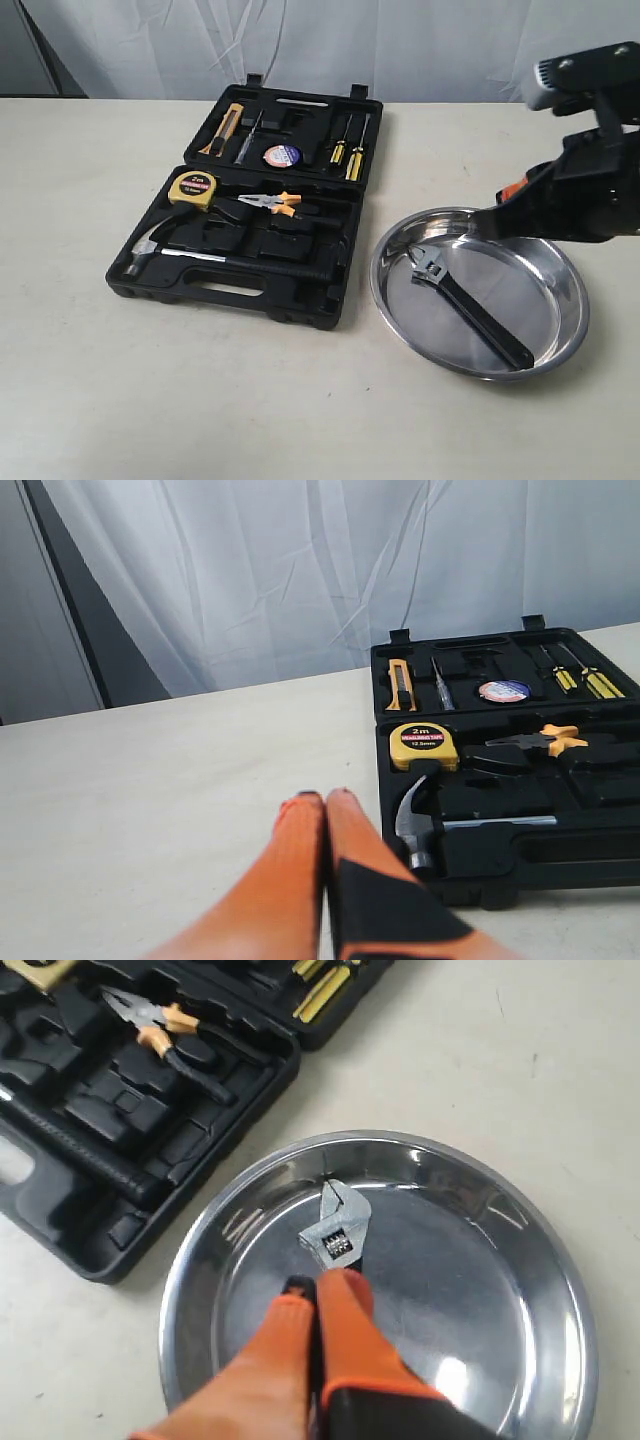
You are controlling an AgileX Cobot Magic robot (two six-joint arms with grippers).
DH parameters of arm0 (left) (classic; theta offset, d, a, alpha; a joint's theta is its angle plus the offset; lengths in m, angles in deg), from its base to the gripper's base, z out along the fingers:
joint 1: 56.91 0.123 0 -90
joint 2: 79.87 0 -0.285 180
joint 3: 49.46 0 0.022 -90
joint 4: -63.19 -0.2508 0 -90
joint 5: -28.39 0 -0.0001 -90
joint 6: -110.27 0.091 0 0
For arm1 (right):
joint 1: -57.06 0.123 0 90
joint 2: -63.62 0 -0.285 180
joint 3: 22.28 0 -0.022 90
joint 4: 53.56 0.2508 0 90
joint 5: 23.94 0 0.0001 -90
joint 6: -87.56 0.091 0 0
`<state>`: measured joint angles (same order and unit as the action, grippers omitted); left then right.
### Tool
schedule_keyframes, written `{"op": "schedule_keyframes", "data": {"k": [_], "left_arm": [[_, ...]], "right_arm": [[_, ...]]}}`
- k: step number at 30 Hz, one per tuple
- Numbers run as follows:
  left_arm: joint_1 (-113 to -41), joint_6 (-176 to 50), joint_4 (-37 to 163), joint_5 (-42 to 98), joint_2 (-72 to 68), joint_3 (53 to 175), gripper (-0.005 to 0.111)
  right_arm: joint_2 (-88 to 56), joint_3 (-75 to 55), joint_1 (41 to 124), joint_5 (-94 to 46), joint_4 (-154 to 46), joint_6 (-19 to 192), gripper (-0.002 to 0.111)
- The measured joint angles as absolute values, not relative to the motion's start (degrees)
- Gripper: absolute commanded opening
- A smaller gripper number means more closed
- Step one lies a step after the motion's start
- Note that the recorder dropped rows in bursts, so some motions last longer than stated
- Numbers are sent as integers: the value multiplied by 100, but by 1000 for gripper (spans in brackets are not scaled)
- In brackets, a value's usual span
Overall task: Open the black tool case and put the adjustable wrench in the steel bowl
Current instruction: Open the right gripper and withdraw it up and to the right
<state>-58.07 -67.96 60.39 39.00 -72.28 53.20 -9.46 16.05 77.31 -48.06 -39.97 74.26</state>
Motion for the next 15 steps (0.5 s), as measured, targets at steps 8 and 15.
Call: {"op": "schedule_keyframes", "data": {"k": [8,15], "left_arm": [[-5807,-6796,6039,3900,-7228,5320,0],[-5807,-6796,6039,3900,-7228,5320,0]], "right_arm": [[337,1652,7731,-4980,-3997,7468,0],[1198,1652,7799,-5025,-3777,7468,0]]}}
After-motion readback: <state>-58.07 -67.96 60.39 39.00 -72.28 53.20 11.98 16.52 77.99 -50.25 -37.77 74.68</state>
